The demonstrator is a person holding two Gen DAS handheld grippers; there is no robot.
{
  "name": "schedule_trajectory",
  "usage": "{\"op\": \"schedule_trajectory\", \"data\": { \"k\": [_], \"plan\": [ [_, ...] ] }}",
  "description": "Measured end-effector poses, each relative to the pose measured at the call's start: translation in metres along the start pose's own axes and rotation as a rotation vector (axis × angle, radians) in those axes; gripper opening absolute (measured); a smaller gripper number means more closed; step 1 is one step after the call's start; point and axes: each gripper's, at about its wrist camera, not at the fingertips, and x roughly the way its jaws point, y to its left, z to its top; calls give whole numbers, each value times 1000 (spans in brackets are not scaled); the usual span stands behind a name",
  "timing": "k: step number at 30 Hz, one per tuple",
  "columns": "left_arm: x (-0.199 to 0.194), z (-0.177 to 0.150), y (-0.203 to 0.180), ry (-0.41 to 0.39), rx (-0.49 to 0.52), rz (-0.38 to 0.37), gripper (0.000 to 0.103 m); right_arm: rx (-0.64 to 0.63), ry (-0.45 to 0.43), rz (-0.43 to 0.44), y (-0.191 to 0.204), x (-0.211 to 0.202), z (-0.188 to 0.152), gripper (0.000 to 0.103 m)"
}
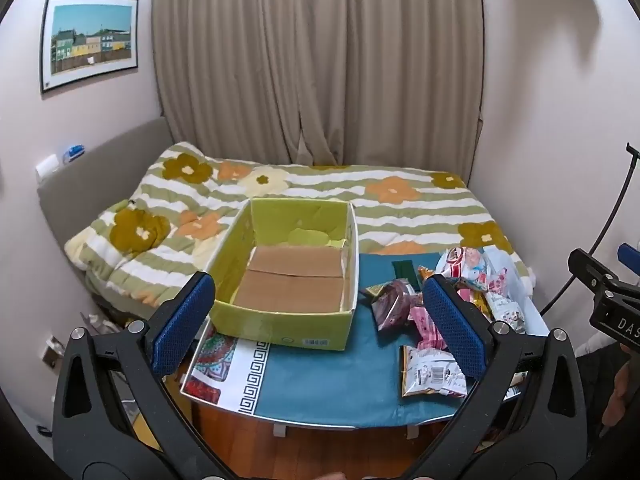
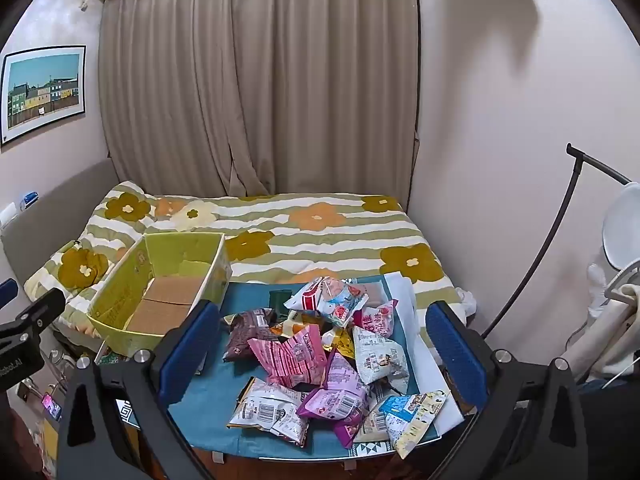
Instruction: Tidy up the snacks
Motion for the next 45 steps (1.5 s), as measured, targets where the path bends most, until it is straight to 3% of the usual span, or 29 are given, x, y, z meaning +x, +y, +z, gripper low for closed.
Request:
{"op": "schedule_trajectory", "data": {
  "k": [4, 45],
  "plan": [
    [-6, -3, 3, -26, -7, -4, 103, 4, 1, 3, 0, 0, 0, 103],
    [4, -4, 6, -2, -1, -11, 103, -1, 17, 0, 5, 4, -1, 103]
  ]
}}
